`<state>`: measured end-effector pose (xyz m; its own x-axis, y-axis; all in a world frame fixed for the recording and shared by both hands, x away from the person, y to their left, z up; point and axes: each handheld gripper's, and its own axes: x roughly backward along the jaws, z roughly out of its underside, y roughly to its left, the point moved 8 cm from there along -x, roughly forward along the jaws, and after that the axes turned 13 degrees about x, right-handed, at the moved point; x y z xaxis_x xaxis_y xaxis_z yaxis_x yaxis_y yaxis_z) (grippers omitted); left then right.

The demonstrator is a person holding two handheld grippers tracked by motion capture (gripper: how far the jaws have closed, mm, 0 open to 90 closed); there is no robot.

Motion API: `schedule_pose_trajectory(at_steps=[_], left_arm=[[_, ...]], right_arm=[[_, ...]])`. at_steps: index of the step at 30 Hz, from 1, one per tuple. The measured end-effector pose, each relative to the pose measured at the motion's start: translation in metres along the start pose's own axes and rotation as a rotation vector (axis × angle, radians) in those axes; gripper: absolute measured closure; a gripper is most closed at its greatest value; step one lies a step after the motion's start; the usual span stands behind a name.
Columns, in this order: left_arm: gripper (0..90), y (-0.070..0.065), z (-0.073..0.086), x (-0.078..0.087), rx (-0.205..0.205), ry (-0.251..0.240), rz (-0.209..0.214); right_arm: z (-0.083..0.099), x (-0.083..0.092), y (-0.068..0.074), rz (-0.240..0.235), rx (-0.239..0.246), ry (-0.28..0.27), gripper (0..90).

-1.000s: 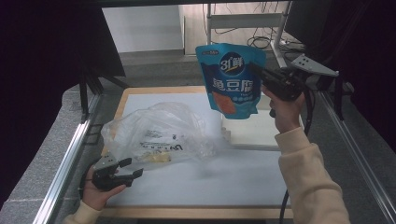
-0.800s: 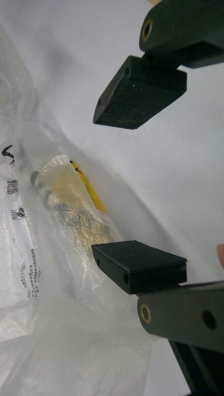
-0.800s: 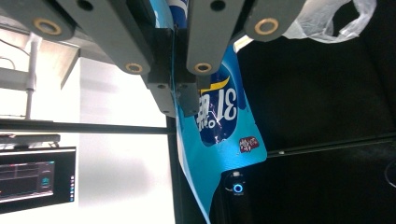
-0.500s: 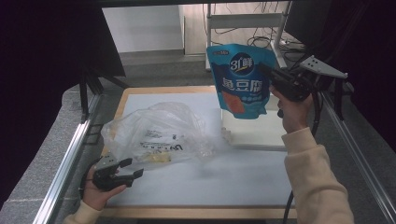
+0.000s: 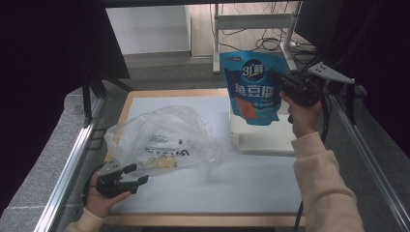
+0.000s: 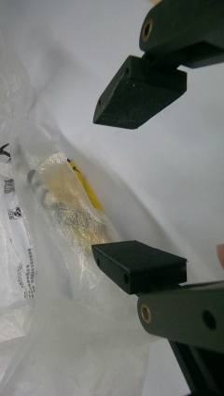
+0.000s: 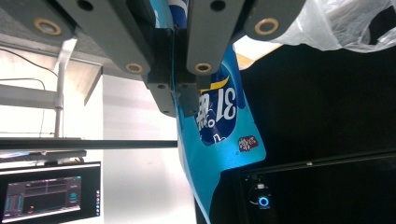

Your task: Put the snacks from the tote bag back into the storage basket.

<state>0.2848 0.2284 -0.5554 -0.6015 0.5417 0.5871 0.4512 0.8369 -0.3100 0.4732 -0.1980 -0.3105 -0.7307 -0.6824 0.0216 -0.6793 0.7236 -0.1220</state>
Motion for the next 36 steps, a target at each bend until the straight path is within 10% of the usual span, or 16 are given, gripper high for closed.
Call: schedule_pose_trajectory(at_steps=[36], left_arm=[[32.4, 0.003, 0.002, 0.000, 0.003, 0.008, -0.006]], right_arm=[[0.068, -0.043, -0.026, 0.021, -0.035, 0.090, 89.1]])
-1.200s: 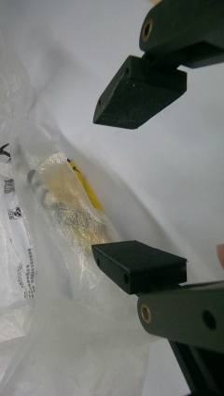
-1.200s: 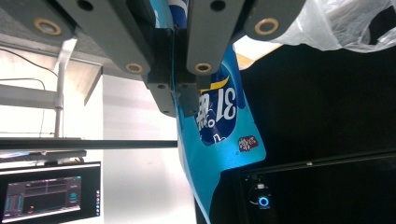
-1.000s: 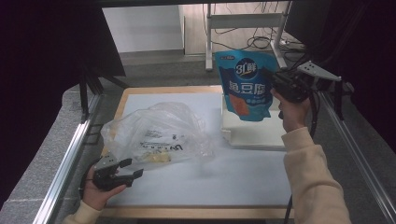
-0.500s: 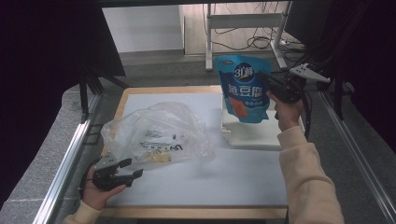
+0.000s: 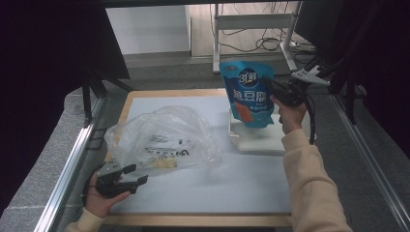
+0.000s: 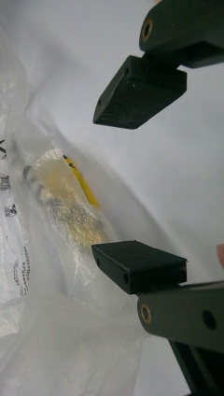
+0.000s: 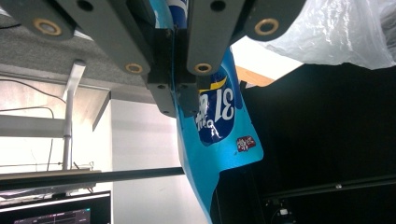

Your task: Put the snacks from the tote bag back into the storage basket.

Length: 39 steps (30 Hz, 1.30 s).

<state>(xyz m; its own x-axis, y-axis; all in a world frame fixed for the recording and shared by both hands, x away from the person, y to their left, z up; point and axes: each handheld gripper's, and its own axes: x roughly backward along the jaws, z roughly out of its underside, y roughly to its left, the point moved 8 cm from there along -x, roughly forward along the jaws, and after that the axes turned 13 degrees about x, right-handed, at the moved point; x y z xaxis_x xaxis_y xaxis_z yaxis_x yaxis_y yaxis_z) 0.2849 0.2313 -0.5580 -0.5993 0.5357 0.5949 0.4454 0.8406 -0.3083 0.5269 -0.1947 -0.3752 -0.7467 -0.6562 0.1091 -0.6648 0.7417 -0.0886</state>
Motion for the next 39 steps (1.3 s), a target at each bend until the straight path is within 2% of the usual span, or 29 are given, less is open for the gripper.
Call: schedule_pose_trajectory(at_steps=[8, 10, 14, 24, 28, 32, 39], left_arm=[[32.4, 0.000, 0.000, 0.000, 0.003, -0.001, 0.001], [32.4, 0.000, 0.000, 0.000, 0.004, -0.002, 0.001], [32.4, 0.000, 0.000, 0.000, 0.002, -0.001, 0.000], [32.4, -0.001, 0.000, -0.001, -0.003, 0.000, 0.000], [32.4, -0.001, 0.000, 0.000, -0.003, -0.001, -0.001], [32.4, -0.001, 0.000, 0.000, -0.002, -0.002, -0.002], [32.4, -0.001, 0.000, -0.001, -0.004, 0.000, -0.005]], right_arm=[[0.019, -0.009, -0.007, 0.012, -0.015, 0.024, 89.1], [0.022, -0.008, -0.011, 0.014, -0.038, 0.009, 89.1], [0.026, -0.005, -0.017, 0.019, -0.045, 0.001, 89.0], [0.033, 0.004, -0.032, 0.047, -0.027, 0.021, 88.8], [0.031, 0.001, -0.031, 0.043, 0.009, 0.026, 88.6], [0.033, 0.000, -0.036, 0.050, 0.029, 0.034, 88.1], [0.038, 0.006, -0.049, 0.056, 0.024, 0.056, 86.3]])
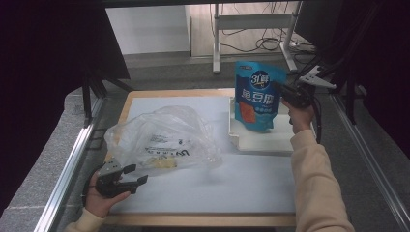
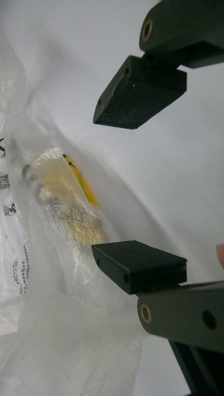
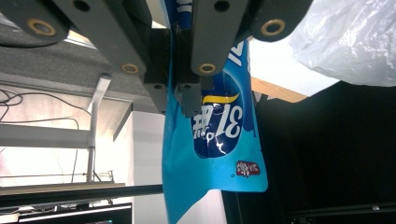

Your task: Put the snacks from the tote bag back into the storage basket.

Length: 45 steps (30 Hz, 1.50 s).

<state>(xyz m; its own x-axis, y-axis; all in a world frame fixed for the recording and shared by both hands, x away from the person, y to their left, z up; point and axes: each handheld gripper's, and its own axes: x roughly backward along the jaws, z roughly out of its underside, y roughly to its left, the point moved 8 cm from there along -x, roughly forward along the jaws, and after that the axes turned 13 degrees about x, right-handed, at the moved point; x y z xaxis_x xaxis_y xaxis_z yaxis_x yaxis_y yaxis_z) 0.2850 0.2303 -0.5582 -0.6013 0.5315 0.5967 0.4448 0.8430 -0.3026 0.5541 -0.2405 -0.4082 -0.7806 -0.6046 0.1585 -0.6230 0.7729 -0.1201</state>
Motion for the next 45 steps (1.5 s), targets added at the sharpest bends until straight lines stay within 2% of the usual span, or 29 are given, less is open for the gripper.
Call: schedule_pose_trajectory(at_steps=[5, 7, 13, 23, 29, 37, 45], left_arm=[[32.4, -0.002, 0.000, 0.000, -0.003, 0.000, 0.002], [32.4, -0.002, 0.000, 0.000, -0.002, -0.002, 0.002], [32.3, -0.003, 0.000, 0.001, -0.007, -0.001, 0.005], [32.3, -0.003, 0.000, 0.000, -0.007, -0.001, 0.008], [32.3, -0.004, -0.001, 0.001, -0.008, -0.003, 0.016], [32.3, -0.008, -0.002, -0.002, -0.012, 0.000, 0.034], [32.3, -0.010, -0.004, -0.008, -0.019, 0.008, 0.037]], right_arm=[[0.000, 0.003, -0.002, 0.010, 0.016, 0.007, 81.4], [-0.002, 0.005, -0.002, 0.009, 0.013, -0.001, 80.3], [-0.001, 0.011, 0.001, 0.010, 0.022, 0.020, 79.3], [0.004, 0.011, 0.006, 0.017, 0.045, 0.068, 66.6], [0.008, 0.013, 0.008, 0.046, 0.027, 0.078, 53.6], [0.014, 0.027, 0.004, 0.079, 0.005, 0.114, 46.3], [0.025, 0.041, 0.003, 0.076, -0.001, 0.141, 42.8]])
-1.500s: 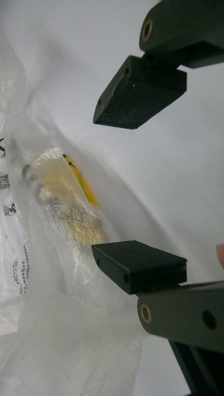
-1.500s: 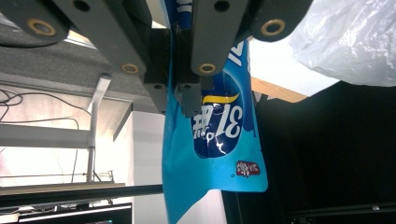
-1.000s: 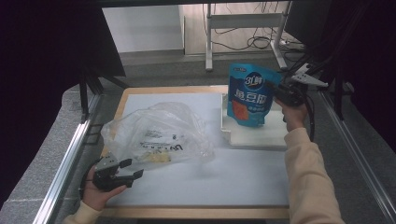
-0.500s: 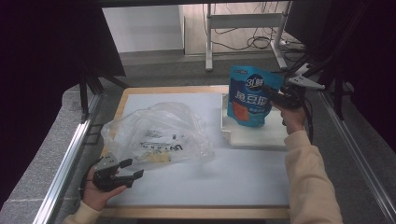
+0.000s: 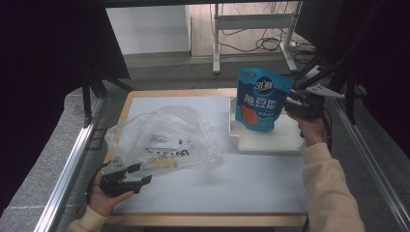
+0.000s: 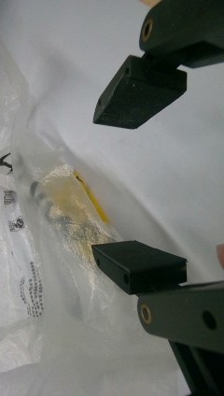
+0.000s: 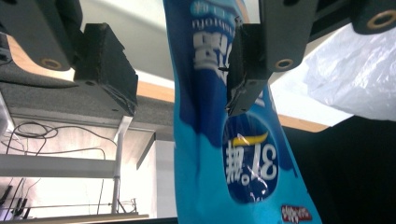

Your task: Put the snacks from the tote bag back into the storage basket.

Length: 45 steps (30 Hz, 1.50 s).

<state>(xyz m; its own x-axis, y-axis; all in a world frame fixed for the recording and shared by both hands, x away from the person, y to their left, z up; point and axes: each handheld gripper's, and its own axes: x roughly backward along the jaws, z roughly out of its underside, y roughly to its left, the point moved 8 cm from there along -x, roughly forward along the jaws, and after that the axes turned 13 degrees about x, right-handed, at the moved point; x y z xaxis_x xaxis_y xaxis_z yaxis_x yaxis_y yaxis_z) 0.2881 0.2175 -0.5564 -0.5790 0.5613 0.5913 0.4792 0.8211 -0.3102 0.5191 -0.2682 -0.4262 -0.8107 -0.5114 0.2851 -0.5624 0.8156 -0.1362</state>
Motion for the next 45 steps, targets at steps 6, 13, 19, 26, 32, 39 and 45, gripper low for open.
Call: schedule_pose_trajectory(at_steps=[6, 13, 19, 26, 32, 39, 45], left_arm=[[32.3, -0.001, 0.001, 0.000, 0.002, 0.000, 0.002], [32.3, -0.003, 0.004, 0.002, -0.008, -0.002, 0.007], [32.4, -0.003, 0.007, 0.005, -0.012, -0.007, -0.001], [32.4, -0.004, 0.009, 0.004, -0.011, -0.003, -0.008], [32.3, -0.004, 0.011, 0.001, -0.008, 0.006, -0.014], [32.4, -0.004, 0.014, -0.001, -0.009, 0.012, -0.020], [32.4, -0.002, 0.016, -0.002, -0.001, 0.015, -0.030]], right_arm=[[0.016, 0.008, 0.002, -0.008, -0.013, 0.016, 41.5], [0.032, 0.022, 0.012, -0.003, -0.025, 0.048, 41.0], [0.041, 0.035, 0.029, -0.019, -0.017, 0.062, 40.8], [0.056, 0.046, 0.058, -0.089, 0.004, 0.075, 40.5], [0.071, 0.052, 0.080, -0.148, 0.001, 0.076, 40.2], [0.084, 0.055, 0.106, -0.208, 0.008, 0.087, 39.7], [0.105, 0.054, 0.143, -0.294, 0.051, 0.129, 39.4]])
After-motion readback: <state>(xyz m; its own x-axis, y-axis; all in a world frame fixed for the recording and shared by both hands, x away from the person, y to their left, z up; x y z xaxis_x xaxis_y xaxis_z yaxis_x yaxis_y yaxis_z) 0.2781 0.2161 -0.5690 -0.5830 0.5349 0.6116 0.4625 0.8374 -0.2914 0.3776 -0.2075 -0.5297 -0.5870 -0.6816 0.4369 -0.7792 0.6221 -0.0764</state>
